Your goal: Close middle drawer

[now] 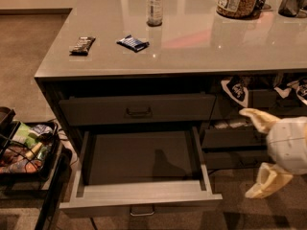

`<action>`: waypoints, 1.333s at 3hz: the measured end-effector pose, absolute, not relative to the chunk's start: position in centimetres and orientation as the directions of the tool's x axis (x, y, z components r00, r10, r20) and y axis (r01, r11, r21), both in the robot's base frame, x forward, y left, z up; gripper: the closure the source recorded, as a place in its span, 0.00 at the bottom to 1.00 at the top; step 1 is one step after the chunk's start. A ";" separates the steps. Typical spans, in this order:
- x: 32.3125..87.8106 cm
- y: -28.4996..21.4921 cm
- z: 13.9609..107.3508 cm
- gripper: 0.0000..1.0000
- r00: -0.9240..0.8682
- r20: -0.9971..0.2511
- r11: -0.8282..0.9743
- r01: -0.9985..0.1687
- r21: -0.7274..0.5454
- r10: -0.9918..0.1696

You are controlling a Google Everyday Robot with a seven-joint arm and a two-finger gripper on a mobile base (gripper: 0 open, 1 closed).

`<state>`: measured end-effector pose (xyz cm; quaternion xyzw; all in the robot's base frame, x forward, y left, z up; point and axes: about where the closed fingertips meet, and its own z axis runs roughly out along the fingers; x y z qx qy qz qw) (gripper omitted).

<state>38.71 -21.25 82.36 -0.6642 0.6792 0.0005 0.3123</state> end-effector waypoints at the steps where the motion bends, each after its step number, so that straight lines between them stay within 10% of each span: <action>1: 36.9 -18.8 77.2 0.00 0.146 -0.520 0.064 -0.929 -0.365 -0.842; 4: 34.4 -15.3 71.5 0.00 0.194 -0.603 0.041 -0.934 -0.355 -0.774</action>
Offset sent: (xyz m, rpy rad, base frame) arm -0.0727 0.0830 -0.1752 0.3196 0.0720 0.1493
